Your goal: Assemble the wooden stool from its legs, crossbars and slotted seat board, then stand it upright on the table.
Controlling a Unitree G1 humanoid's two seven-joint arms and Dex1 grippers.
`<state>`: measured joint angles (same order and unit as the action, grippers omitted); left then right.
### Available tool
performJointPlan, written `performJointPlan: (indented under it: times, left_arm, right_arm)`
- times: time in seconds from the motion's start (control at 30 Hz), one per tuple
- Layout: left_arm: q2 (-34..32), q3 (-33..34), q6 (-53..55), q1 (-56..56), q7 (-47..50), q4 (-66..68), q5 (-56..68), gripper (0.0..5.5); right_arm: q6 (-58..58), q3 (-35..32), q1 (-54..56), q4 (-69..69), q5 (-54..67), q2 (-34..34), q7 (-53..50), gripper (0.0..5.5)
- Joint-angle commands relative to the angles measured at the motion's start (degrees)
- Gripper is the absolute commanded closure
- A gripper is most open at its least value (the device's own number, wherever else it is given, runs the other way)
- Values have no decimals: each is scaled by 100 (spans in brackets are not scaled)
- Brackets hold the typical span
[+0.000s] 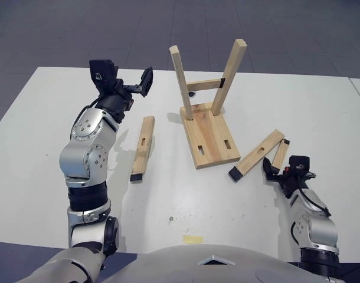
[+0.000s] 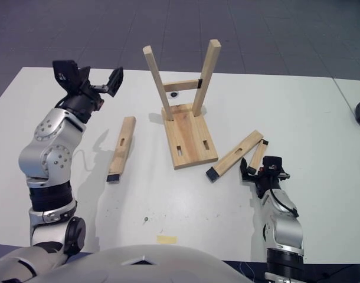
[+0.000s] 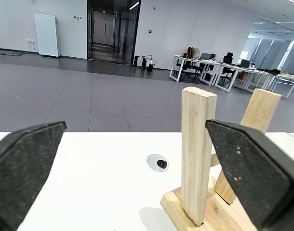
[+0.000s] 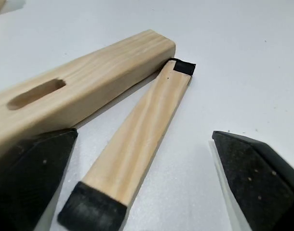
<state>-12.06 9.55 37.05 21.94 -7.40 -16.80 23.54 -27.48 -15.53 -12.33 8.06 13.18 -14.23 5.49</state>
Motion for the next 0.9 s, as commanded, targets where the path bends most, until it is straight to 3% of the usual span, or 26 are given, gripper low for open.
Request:
performJointPlan:
  times: [0.03,0.2,0.5,0.77,0.9]
  left_arm:
    - [-7,-35,14,-117,49,3,-104,10]
    - [33,-95,1,-144,105,-40,-166,10]
    - [36,-145,4,-153,90,-59,-158,10]
    - [-112,-131,-9,-58,-36,61,-184,10]
    - [-98,-75,-38,118,-78,154,-130,10]
  right_arm:
    - [-1332,-90,-70,166,186,192,-331,110]
    - [-1876,172,-115,278,55,-20,-239,180]
    - [-1773,287,0,287,-28,-76,-256,304]
    - [-1546,14,230,273,-18,162,-482,420]
    - [-1031,-204,611,225,-73,263,-705,421]
